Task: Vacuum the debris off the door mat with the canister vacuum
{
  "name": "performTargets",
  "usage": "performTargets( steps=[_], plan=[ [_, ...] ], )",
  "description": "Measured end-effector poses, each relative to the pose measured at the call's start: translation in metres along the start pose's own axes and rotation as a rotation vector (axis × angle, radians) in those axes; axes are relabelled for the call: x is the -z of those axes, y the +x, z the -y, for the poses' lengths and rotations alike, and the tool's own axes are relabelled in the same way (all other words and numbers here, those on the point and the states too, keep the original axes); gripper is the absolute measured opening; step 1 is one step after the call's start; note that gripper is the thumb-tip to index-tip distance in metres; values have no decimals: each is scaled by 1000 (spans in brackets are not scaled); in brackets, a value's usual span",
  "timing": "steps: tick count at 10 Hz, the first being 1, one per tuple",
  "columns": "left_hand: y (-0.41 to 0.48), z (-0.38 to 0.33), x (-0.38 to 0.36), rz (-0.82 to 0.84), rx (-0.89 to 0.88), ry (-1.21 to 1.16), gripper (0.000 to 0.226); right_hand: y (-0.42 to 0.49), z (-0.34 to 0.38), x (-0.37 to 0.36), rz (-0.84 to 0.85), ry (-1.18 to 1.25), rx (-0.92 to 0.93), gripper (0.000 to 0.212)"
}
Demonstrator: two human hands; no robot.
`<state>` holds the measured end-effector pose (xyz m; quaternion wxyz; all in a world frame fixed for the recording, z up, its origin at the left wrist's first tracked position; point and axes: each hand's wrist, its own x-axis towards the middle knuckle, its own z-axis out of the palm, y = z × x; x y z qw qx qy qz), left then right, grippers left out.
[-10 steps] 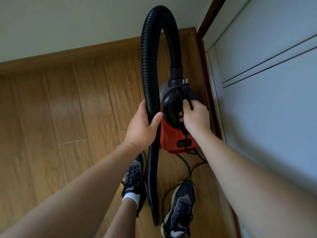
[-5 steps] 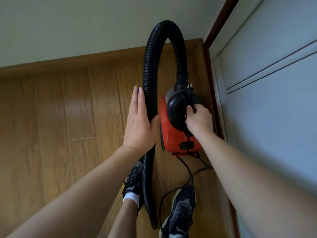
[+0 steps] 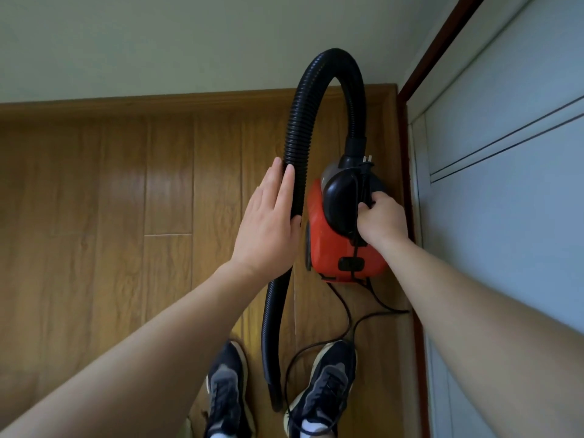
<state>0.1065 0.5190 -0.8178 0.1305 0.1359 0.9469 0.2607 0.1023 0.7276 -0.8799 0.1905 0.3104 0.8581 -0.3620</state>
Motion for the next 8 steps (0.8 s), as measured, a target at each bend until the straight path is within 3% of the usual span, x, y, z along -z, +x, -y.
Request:
performTargets(
  steps=[5,8],
  plan=[
    [-24,21,24,25,-86,173,56,-28,11,7,-87,-223,94,37],
    [-43,17,53,13,-99,154,55,-76,29,19,-42,-631,283,39]
  ],
)
